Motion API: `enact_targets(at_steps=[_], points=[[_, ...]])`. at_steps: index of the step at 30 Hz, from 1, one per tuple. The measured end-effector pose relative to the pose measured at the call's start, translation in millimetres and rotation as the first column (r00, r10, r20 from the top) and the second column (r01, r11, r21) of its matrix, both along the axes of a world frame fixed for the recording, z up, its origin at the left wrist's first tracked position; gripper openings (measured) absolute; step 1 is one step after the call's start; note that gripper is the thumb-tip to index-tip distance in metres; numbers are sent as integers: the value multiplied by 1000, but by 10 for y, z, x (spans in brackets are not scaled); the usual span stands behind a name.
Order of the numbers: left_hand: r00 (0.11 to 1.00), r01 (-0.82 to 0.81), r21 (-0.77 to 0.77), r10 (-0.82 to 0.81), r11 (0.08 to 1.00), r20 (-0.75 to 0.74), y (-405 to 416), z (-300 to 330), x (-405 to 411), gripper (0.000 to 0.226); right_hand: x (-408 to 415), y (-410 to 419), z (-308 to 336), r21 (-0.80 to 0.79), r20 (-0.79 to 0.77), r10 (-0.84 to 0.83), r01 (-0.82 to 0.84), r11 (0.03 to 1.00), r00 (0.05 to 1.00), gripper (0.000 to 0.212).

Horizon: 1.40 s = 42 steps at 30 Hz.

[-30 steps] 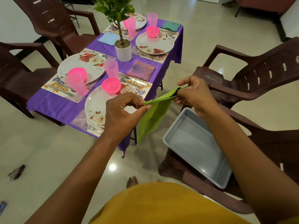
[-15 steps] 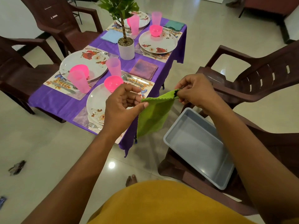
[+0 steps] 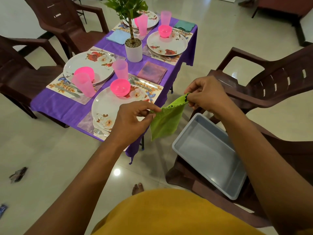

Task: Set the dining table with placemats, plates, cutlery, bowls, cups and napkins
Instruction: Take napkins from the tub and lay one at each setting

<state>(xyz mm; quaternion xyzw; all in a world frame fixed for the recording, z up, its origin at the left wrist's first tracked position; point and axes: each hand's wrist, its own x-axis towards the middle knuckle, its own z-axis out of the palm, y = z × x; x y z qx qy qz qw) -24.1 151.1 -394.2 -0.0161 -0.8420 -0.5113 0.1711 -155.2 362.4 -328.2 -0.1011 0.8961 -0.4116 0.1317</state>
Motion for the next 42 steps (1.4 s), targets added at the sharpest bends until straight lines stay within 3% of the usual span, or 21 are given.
enact_targets(at_steps=[11,21,25,31,38,42], points=[[994,110,-132,-113,985,-12,-9,-16,-43,51,-71,-28,2,15,-31,-13,14,1000,999,15],[982,147,-312,-176,939,-66,1,-100,-101,41,-116,-16,-4,44,-43,-21,23,999,999,12],[985,142,-286,-163,948,-50,27,-110,-92,36,-114,-29,-4,55,-63,-17,20,998,998,15],[999,20,-228,-13,973,31,32,-136,-75,30,-116,-20,18,56,-71,-7,11,998,997,14],[991,1,-34,4,999,131,36,-158,-87,27,-130,-22,48,52,-76,5,-1,999,997,13],[979,-20,-4,21,1000,202,36,-157,-106,26,-134,-25,59,50,-78,11,-7,999,997,15]])
